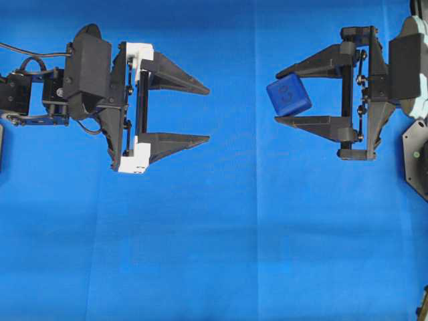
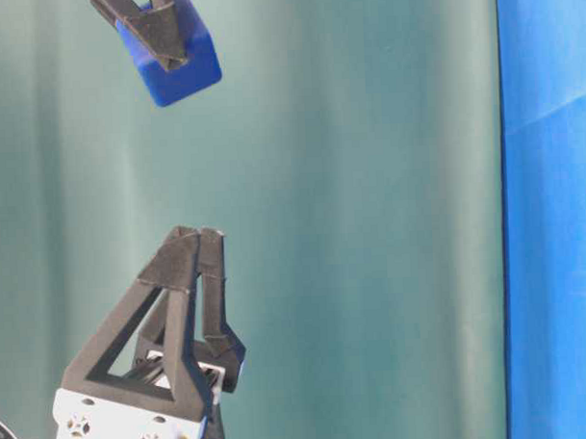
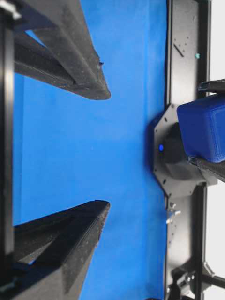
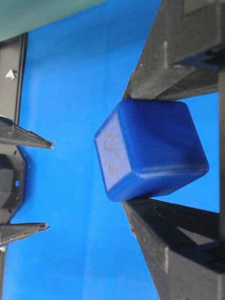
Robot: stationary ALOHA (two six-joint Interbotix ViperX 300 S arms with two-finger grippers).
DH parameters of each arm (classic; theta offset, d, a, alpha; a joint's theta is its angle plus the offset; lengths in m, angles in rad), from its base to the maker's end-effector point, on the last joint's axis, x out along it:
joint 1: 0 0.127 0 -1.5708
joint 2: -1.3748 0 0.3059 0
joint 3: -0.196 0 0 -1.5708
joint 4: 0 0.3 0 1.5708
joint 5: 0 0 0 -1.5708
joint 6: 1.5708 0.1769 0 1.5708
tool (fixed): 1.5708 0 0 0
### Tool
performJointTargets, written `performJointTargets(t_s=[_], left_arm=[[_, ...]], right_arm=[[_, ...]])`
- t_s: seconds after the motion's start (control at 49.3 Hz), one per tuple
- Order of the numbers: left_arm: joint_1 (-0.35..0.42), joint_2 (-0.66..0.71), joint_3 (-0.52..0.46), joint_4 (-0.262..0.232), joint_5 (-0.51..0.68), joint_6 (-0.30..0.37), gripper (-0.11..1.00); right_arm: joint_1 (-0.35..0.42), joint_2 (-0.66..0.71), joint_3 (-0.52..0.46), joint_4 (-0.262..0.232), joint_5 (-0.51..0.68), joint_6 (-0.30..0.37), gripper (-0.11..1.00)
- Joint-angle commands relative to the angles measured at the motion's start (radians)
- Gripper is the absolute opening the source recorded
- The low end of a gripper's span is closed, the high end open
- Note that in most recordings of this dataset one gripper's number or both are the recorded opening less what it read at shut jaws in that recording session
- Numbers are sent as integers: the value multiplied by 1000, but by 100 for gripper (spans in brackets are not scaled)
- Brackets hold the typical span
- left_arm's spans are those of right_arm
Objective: Handover the blue block to the right arm after grasping it with the left arm, then place it in the designated position.
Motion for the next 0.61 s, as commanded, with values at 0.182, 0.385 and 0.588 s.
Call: performJointTargets(t_s=[0.182,0.385,0.588], left_arm=[[0,-20,-20,2,-5,0,93],[0,-20,-20,2,-5,0,93],[0,-20,-20,2,-5,0,93]], right_arm=[[18,-3,-11,3,104,5,52],[69,-3,-11,12,255,5,52],[92,-3,-9,26,337,5,52]])
